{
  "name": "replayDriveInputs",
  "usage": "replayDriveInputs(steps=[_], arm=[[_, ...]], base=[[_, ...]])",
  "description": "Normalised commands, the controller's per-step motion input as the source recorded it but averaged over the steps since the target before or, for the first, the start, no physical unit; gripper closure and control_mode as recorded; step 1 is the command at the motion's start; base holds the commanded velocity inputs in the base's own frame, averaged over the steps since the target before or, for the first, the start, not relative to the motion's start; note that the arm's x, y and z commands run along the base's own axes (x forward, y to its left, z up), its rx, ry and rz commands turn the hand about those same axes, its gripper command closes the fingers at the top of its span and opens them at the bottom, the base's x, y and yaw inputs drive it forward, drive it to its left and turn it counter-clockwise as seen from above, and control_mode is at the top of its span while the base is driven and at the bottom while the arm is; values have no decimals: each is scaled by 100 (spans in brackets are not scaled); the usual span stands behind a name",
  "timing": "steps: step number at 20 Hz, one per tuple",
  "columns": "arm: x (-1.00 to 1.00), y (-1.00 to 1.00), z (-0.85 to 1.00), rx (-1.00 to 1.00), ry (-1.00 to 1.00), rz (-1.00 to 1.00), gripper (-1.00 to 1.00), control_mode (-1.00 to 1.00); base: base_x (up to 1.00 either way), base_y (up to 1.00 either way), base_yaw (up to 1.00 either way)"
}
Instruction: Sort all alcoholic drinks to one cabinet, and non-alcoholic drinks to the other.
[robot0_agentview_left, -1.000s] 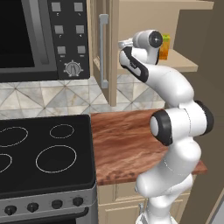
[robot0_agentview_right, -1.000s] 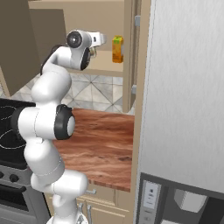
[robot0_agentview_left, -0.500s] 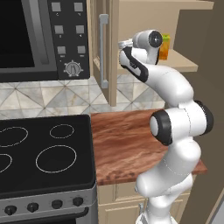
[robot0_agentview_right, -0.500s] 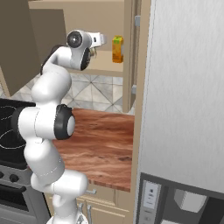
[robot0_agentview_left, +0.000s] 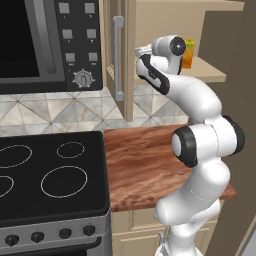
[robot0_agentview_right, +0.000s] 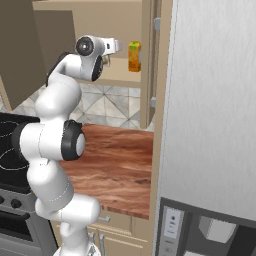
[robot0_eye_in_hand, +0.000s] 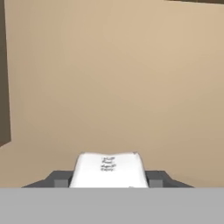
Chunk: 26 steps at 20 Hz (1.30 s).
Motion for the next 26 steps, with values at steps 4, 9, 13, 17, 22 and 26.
replayDriveInputs(steps=[4, 9, 13, 17, 22, 26], arm=[[7, 0, -13, 2, 0, 0, 100, -100], [9, 0, -10, 3, 0, 0, -100, -100], [7, 0, -7, 5, 0, 0, -100, -100], [1, -4, -5, 6, 0, 0, -100, -100], [1, -5, -5, 6, 0, 0, -100, -100], [2, -2, -6, 3, 0, 0, -100, -100]], base=[[0, 0, 0], [0, 0, 0], [0, 0, 0], [0, 0, 0], [0, 0, 0], [0, 0, 0]])
